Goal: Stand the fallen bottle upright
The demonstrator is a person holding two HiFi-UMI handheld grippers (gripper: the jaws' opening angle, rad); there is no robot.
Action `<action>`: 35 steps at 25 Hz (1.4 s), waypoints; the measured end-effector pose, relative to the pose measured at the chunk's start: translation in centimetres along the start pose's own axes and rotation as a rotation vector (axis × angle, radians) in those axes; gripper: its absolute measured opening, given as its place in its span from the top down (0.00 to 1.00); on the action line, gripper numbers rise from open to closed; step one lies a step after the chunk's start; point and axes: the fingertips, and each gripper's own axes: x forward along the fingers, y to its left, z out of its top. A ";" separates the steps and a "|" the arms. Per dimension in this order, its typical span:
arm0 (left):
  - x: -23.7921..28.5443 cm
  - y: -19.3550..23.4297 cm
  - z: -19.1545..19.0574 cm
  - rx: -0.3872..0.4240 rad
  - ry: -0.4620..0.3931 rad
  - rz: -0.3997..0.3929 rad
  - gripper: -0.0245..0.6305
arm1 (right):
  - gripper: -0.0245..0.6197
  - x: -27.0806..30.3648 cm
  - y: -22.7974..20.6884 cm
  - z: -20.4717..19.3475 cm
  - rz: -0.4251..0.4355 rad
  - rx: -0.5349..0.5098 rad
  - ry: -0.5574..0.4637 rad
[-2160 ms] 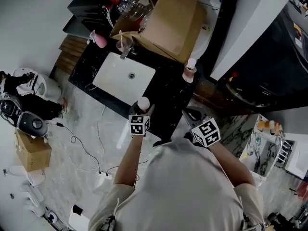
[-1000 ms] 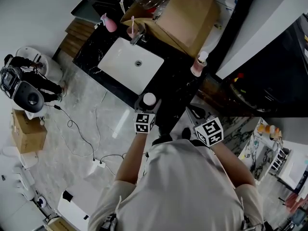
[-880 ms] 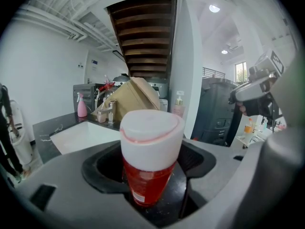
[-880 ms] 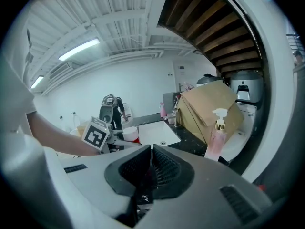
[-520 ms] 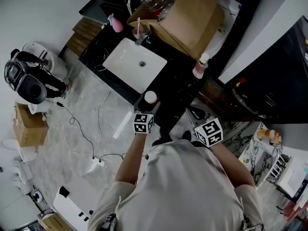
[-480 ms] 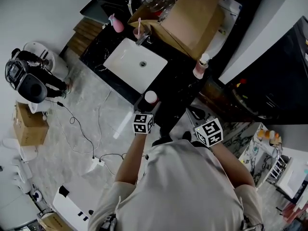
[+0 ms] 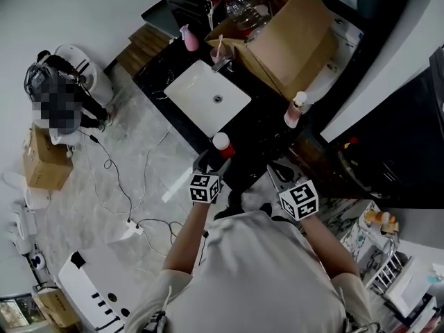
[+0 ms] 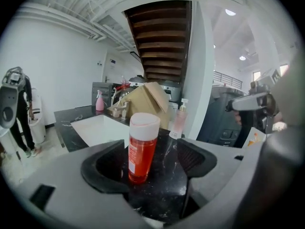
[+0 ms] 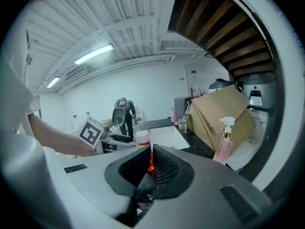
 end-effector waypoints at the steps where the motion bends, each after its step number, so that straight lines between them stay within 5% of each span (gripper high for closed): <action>1: -0.4 -0.3 -0.1 -0.021 0.000 0.003 0.44 | 0.90 -0.4 0.0 0.1 0.004 -0.005 -0.004; 14: -6.2 -4.7 1.1 -0.064 -0.052 0.006 0.45 | 0.90 -2.6 0.6 -0.5 0.063 -0.021 -0.021; 35: -15.7 -1.0 3.0 0.017 -0.056 -0.082 0.80 | 0.90 0.7 9.4 3.7 0.041 -0.014 -0.084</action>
